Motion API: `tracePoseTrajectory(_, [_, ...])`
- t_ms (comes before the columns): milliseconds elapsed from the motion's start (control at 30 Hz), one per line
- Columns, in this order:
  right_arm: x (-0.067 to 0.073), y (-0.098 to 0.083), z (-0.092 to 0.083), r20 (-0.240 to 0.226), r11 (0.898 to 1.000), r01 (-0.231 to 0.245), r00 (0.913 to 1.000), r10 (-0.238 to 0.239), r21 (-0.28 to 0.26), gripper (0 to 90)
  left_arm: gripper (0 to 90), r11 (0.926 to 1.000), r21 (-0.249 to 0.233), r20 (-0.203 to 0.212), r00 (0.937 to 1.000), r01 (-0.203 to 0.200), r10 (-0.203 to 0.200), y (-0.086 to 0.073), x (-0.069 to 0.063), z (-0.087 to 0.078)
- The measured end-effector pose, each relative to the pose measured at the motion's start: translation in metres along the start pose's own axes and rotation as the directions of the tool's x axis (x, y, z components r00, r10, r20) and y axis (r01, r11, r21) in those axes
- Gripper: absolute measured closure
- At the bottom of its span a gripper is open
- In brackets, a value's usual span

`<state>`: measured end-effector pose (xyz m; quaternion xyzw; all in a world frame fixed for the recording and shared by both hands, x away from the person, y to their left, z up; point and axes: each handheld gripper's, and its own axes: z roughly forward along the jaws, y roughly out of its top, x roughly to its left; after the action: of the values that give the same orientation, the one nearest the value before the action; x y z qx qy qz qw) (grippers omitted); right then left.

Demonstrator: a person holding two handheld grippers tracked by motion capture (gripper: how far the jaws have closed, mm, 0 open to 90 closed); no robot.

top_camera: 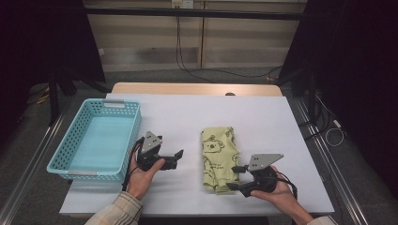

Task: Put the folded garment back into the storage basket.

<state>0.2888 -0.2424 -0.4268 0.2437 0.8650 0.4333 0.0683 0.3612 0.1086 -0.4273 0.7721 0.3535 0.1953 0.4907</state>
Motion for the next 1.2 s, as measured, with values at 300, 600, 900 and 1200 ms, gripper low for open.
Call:
tracePoseTrajectory(300, [0.005, -0.008, 0.012, -0.028, 0.993, 0.078, 0.9967, -0.076, 0.089, 34.7, 5.1, 1.0000, -0.003, 0.004, 1.0000, 0.008, -0.008, 0.000, -0.001, 0.001])
tracePoseTrajectory(600, [0.007, -0.013, 0.023, -0.011, 0.984, 0.134, 0.9910, -0.133, 0.117, 36.1, 5.1, 1.0000, -0.004, 0.009, 1.0000, 0.003, -0.003, -0.001, -0.001, 0.002])
tracePoseTrajectory(900, [0.003, -0.017, 0.021, 0.025, 0.980, 0.178, 0.9832, -0.181, 0.092, 58.2, 4.1, 0.9999, -0.002, 0.008, 0.9999, 0.011, -0.011, -0.001, -0.001, 0.003])
tracePoseTrajectory(1200, [0.003, -0.013, 0.019, 0.030, 0.982, 0.156, 0.9866, -0.160, 0.109, 77.1, 5.4, 0.9999, 0.012, 0.001, 0.9999, 0.011, -0.011, 0.007, -0.003, 0.011])
